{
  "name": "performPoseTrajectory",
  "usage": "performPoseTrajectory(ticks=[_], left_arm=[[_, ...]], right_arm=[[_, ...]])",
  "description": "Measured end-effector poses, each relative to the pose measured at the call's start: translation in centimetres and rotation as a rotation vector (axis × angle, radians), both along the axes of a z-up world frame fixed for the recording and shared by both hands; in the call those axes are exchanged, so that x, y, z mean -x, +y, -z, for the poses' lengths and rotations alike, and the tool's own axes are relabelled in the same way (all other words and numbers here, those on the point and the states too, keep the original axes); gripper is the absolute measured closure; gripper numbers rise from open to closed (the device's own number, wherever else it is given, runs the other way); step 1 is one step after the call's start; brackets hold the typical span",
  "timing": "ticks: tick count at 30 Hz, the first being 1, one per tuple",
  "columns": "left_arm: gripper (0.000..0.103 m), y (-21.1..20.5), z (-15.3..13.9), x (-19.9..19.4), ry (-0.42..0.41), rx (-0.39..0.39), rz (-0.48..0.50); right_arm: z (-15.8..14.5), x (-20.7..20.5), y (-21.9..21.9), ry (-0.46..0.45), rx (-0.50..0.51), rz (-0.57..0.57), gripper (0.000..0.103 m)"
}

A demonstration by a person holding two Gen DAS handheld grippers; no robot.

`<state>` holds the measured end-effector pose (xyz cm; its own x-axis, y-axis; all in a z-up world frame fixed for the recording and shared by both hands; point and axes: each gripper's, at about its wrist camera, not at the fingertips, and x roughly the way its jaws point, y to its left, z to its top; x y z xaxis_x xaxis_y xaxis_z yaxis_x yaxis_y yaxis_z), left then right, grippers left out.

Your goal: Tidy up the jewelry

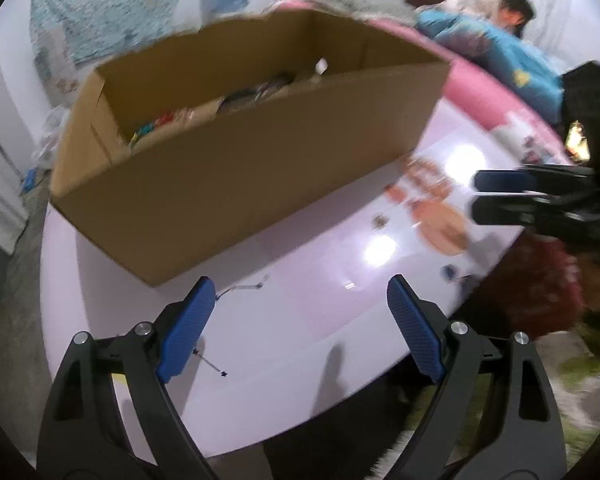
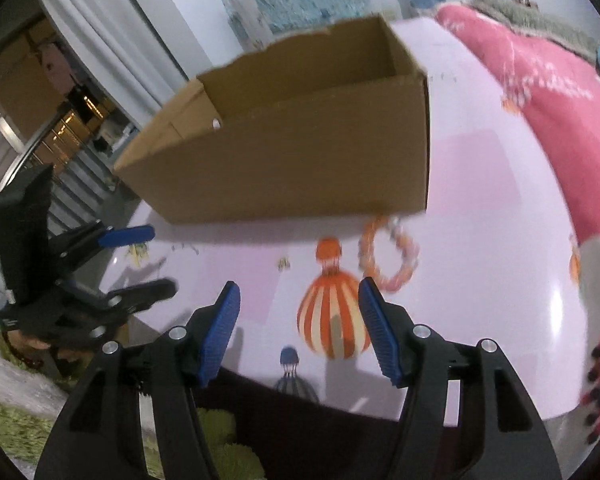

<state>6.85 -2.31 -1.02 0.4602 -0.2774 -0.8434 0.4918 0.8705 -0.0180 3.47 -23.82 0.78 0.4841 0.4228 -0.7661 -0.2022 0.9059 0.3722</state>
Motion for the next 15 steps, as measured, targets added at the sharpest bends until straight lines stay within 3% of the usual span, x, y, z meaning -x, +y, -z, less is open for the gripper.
performPoseTrajectory(ticks=[8,15], left_arm=[[0.019,-0.1,2.8,-1.3,0.049,-0.075,-0.071],[0.014,0.7,3.6,-2.1,0.081,-0.058,-0.131]], right_arm=[[1.4,0.4,1.5,0.036,0.039,-0.033,0.043],[2.0,0.2,2.7,0.055,0.064,-0.061,0.043]])
